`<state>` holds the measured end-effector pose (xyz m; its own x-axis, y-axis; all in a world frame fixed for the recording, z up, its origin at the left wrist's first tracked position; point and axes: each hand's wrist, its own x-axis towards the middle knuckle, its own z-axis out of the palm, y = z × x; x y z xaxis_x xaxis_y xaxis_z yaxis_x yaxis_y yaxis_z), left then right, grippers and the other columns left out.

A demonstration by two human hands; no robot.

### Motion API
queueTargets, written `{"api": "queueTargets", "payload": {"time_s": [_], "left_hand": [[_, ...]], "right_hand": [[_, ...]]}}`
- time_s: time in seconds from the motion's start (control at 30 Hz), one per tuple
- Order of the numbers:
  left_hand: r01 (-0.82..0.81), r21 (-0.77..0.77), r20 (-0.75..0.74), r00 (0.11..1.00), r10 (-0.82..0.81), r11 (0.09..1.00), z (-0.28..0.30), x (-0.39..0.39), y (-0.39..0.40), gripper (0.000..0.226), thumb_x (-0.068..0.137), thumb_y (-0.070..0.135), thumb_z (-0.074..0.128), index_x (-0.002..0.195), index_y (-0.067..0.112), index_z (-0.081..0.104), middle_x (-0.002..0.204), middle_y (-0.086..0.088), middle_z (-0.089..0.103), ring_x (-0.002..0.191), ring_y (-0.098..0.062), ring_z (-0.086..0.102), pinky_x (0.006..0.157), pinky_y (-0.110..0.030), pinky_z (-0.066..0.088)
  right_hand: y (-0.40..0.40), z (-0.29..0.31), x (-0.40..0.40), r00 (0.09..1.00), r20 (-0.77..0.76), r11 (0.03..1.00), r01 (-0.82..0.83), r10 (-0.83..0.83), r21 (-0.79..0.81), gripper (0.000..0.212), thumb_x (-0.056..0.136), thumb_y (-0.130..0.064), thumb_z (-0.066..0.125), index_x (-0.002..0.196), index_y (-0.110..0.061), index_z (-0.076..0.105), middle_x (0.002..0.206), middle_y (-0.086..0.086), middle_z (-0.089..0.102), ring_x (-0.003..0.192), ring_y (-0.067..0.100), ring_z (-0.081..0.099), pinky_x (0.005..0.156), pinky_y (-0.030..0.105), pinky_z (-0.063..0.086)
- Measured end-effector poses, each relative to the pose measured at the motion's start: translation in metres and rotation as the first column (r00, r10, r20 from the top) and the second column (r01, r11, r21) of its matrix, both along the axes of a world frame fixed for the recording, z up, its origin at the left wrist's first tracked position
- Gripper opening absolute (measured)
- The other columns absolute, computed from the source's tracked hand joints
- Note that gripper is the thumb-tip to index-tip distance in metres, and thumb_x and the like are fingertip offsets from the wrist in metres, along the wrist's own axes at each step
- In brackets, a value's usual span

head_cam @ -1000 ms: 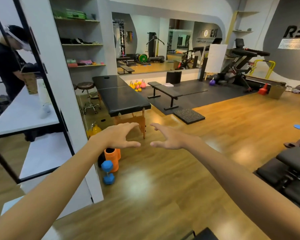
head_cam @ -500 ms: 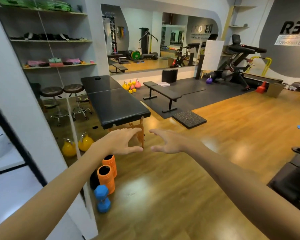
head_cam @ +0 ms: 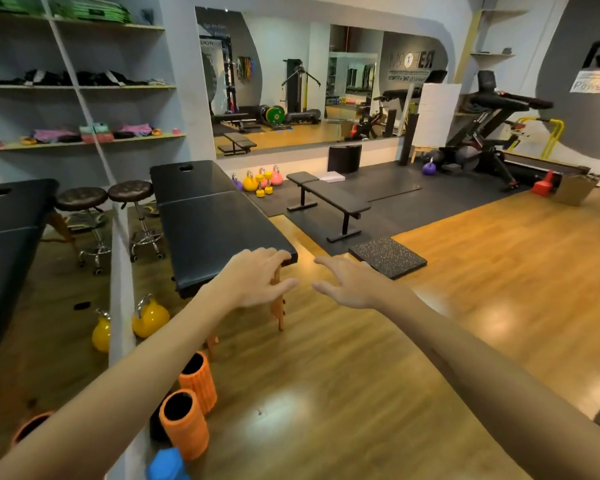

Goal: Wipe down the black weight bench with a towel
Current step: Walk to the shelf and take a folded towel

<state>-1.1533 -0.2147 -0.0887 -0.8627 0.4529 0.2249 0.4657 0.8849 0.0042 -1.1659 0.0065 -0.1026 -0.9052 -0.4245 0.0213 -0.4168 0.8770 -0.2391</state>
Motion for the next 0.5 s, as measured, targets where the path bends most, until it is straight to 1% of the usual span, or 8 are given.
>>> {"api": "queueTargets", "payload": {"time_s": [0.1,0.2,0.3,0.37,0.5], "left_hand": [[-0.028,0.003,-0.014,0.999,0.029,1.0,0.004,-0.056,0.02,0.062,0.094,0.063,0.036,0.143,0.024,0.041,0.138,0.002,0.053,0.121,-0.016,0.052,0.101,-0.034,0.042],[-0.06,-0.002,0.002,0.998,0.06,0.998,0.003,-0.106,0.038,0.064,0.094,0.063,0.034,0.146,0.024,0.037,0.143,0.001,0.049,0.126,-0.017,0.049,0.103,-0.032,0.038],[-0.075,0.001,0.013,0.997,0.075,0.997,0.0,-0.165,0.054,0.064,0.095,0.062,0.034,0.146,0.024,0.037,0.145,0.001,0.047,0.129,-0.018,0.047,0.104,-0.033,0.038],[-0.075,0.008,0.003,0.997,0.075,0.997,-0.003,-0.205,0.062,0.064,0.094,0.062,0.035,0.145,0.023,0.039,0.144,0.001,0.048,0.127,-0.018,0.049,0.102,-0.033,0.039],[-0.074,-0.002,0.005,0.997,0.074,0.997,-0.007,-0.292,0.071,0.064,0.095,0.062,0.036,0.145,0.022,0.038,0.145,0.0,0.048,0.128,-0.018,0.048,0.102,-0.033,0.039]], "right_hand": [[0.019,0.004,-0.06,1.0,0.002,1.0,-0.02,0.02,0.001,0.066,0.099,-0.057,0.04,0.154,-0.022,0.03,0.156,0.003,0.038,0.142,0.024,0.035,0.11,0.047,0.03],[0.034,0.002,-0.117,0.999,-0.003,0.999,-0.035,0.035,0.007,0.067,0.098,-0.061,0.037,0.153,-0.024,0.03,0.157,0.001,0.036,0.143,0.025,0.034,0.113,0.054,0.028],[0.047,-0.002,-0.176,0.999,0.002,0.999,-0.044,0.044,0.017,0.07,0.097,-0.065,0.034,0.154,-0.025,0.027,0.159,0.0,0.033,0.143,0.026,0.033,0.113,0.057,0.028],[0.055,-0.006,-0.216,0.999,0.006,0.998,-0.049,0.049,0.026,0.072,0.096,-0.066,0.034,0.155,-0.025,0.025,0.16,0.001,0.031,0.144,0.028,0.032,0.113,0.057,0.027],[0.064,-0.008,-0.301,0.998,0.008,0.998,-0.061,0.061,0.029,0.071,0.097,-0.066,0.034,0.155,-0.025,0.026,0.159,0.003,0.032,0.144,0.028,0.031,0.113,0.057,0.026]]}}
